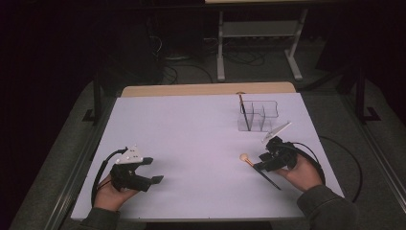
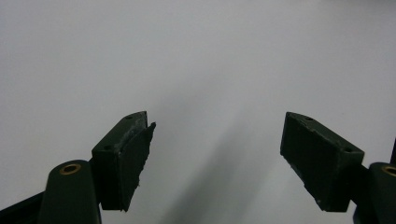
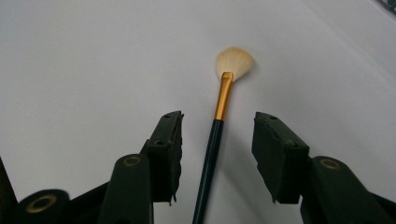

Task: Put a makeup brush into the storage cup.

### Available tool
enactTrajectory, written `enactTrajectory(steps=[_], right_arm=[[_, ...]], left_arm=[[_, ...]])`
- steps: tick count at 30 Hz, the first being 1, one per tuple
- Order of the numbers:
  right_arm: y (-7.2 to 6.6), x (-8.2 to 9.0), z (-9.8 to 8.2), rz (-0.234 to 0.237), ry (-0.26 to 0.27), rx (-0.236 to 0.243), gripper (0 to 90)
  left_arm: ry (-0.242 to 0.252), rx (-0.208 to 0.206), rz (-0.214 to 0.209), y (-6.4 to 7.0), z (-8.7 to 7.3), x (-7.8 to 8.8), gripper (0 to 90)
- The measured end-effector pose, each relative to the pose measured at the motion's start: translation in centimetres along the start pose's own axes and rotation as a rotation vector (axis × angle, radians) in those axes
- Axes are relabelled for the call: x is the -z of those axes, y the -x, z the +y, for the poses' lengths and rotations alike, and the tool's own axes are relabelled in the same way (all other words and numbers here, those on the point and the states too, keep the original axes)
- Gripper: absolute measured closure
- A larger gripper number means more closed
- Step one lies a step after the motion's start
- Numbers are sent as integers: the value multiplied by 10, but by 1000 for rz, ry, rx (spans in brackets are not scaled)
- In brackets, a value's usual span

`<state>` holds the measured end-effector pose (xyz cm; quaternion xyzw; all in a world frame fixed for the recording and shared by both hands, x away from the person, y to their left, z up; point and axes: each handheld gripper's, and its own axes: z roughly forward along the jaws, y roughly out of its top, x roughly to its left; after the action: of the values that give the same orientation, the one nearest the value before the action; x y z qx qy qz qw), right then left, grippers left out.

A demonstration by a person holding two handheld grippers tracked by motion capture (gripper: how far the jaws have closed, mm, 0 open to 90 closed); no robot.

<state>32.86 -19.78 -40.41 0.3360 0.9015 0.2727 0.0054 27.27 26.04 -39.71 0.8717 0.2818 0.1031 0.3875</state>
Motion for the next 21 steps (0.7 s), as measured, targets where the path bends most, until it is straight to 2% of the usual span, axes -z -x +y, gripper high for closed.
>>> enactTrajectory(steps=[4, 21], right_arm=[[0, -3, 1, -11, -12, 6, 533], [-2, -14, 6, -4, -73, 10, 604]], left_arm=[[2, 1, -1, 0, 0, 0, 234], [-2, 6, -4, 0, 0, 0, 233]])
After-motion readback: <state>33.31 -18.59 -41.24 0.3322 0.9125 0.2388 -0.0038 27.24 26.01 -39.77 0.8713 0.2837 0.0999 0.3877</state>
